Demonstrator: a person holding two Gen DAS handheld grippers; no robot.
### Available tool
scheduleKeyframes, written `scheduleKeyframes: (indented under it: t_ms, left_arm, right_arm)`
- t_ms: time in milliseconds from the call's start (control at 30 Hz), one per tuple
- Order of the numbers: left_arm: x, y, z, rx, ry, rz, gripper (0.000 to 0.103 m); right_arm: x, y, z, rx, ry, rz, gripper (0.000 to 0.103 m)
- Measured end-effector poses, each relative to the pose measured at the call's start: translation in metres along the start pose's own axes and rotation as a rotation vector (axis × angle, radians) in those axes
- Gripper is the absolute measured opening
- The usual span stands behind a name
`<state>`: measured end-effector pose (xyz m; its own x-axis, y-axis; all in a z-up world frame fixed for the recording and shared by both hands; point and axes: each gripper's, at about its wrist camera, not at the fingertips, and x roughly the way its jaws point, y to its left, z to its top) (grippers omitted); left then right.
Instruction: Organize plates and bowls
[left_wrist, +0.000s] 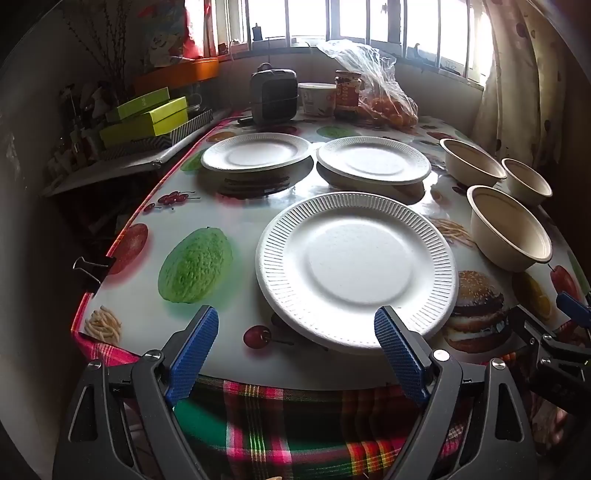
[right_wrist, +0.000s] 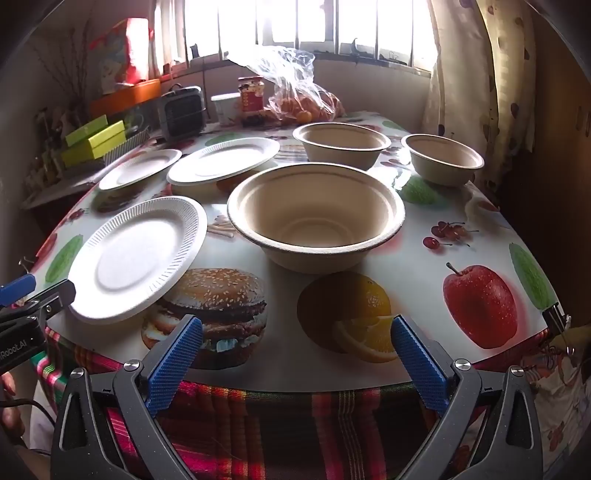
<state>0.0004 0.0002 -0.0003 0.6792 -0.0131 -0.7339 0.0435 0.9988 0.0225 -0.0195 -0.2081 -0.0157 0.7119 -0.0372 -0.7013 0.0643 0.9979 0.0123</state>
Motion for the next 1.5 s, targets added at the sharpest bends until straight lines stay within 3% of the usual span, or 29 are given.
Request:
scheduleKeyframes:
  t_ms: [1500]
  left_arm:
    - [-0.0032, 0.0011, 0.0019, -0.011, -0.008, 0.021, 0.087]
  right_arm:
    - [-0.0058, 0.0005, 0.0034, 0.001, -0.021, 0.022, 0.103]
